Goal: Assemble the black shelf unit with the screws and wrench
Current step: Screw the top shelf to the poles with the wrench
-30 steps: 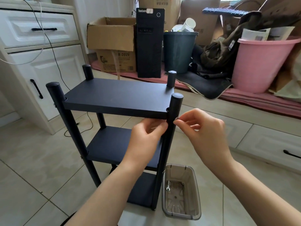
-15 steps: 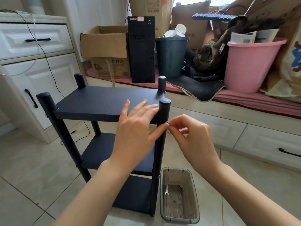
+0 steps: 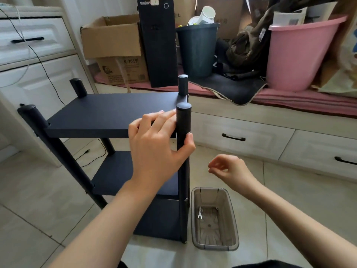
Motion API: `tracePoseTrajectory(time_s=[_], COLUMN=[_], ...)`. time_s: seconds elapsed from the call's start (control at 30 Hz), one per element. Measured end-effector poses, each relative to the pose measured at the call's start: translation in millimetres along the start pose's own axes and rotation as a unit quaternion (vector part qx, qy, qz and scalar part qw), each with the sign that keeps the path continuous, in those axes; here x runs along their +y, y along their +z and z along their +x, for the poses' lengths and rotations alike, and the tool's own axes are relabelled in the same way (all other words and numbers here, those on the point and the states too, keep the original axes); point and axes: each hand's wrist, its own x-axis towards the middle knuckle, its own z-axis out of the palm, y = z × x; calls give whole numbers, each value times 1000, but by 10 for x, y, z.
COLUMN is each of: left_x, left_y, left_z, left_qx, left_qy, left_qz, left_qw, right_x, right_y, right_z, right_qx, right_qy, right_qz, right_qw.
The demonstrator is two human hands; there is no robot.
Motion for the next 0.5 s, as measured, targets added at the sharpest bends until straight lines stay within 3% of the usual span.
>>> tracePoseTrajectory(time_s=[0.23,0.5], left_x=[-54,-20], left_y=[119,176], left_z=[-32,-19], left_qx=[57,84], left_qy=[35,25], left_qz=[31,46], left_qw=[997,995], right_x=[1227,1824], right_y=[822,1510], right_z=[14,194], right_qx=[-135,-238], right_qy=[191,239], right_qz=[-126,-201], right_qw=[964,920])
